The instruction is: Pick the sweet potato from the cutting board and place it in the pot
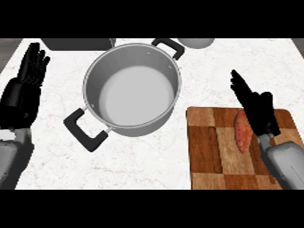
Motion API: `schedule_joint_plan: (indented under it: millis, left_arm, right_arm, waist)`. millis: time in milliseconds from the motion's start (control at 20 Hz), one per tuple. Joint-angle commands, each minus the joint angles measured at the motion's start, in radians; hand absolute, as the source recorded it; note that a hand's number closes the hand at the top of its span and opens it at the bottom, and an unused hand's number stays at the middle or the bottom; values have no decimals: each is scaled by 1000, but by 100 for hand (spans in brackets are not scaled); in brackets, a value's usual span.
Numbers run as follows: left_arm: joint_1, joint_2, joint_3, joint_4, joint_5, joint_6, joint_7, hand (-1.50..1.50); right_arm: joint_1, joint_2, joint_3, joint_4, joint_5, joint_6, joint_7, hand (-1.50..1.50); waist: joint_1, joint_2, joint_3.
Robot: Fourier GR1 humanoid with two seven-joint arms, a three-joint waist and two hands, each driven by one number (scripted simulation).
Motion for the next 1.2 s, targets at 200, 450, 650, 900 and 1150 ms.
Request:
schedule_joint_plan:
  millis: [200, 450, 650, 900, 1150]
  left_arm:
    - [184, 120, 24, 150, -115, 37, 119, 0]
    - [237, 93, 1, 199, -94, 49, 269, 0]
    - [228, 108, -24, 128, -108, 49, 375, 0]
    - [191, 128, -5, 111, -112, 55, 461, 0]
    - [217, 119, -15, 113, -127, 64, 438, 0]
  right_arm:
    - [-27, 0, -131, -16, 54, -222, 68, 150]
    - [19, -109, -167, 81, 386, -625, 53, -150]
    - [54, -4, -18, 2, 609, -823, 178, -150]
    - [73, -48, 67, -96, 864, -674, 529, -150]
    - [49, -145, 69, -151, 916, -364, 807, -150]
  waist:
    - [-2, 21, 1]
    - [-36, 17, -2]
    - [-9, 7, -2]
    - [-26, 6, -5]
    - [-34, 4, -9]
